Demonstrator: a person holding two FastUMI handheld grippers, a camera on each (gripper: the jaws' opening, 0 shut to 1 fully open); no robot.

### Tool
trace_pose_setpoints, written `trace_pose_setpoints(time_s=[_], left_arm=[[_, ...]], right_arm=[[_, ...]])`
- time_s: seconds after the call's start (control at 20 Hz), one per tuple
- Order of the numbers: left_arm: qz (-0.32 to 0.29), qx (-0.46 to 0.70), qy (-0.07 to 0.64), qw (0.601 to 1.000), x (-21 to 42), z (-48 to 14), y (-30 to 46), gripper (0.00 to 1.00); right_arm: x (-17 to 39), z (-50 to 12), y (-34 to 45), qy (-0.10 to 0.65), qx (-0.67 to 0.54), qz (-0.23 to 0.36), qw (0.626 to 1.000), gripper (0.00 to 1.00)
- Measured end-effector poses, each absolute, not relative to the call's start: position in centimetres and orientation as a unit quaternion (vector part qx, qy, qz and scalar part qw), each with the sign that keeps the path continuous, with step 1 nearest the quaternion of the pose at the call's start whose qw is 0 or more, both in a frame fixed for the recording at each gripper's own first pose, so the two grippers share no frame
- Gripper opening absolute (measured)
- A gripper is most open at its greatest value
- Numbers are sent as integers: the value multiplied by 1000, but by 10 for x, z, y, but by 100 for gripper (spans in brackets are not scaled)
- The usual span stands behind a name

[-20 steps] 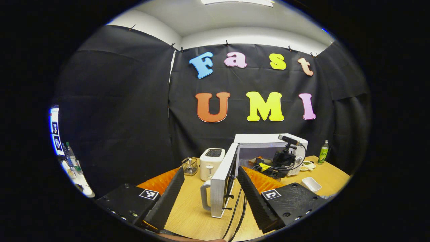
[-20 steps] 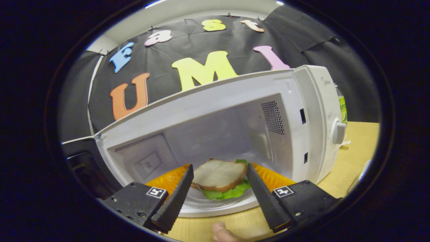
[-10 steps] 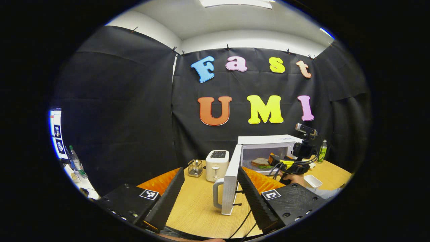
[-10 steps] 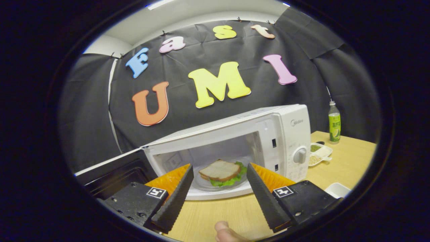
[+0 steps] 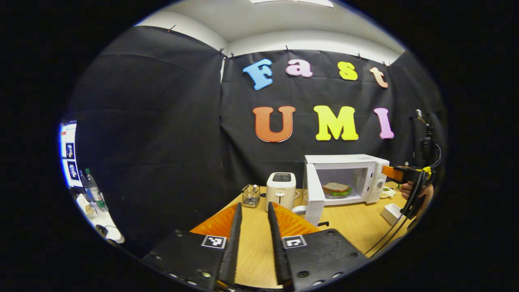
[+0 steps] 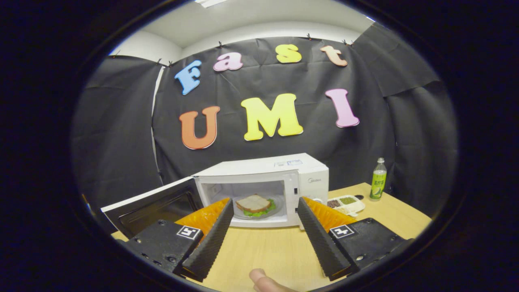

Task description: Open the microwave oven with the left hand, put the food in, and close the microwave oven.

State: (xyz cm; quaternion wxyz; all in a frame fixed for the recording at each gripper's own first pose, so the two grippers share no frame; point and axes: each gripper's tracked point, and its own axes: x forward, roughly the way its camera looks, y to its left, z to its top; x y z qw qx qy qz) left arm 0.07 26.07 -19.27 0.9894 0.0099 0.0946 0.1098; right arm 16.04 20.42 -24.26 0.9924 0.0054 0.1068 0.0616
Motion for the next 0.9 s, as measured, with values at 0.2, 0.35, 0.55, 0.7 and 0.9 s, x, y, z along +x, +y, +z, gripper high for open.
trace_pose_setpoints(time_s=[0.2, 0.35, 0.55, 0.7, 0.9], left_arm=[[126, -1, 116, 985, 19, -220, 290, 5], [123, 2, 135, 983, 31, -247, 306, 0], [98, -13, 128, 987, 48, -272, 307, 0], [52, -34, 114, 992, 60, -283, 288, 0], [4, -39, 100, 994, 68, -293, 265, 0]], right_arm=[[130, -204, 179, 80, -7, 65, 995, 100], [110, -179, 161, 62, -11, 67, 996, 91], [93, -157, 133, 52, -15, 55, 997, 91], [81, -148, 118, 53, -23, 44, 997, 91], [59, -138, 115, 50, -15, 69, 996, 92]])
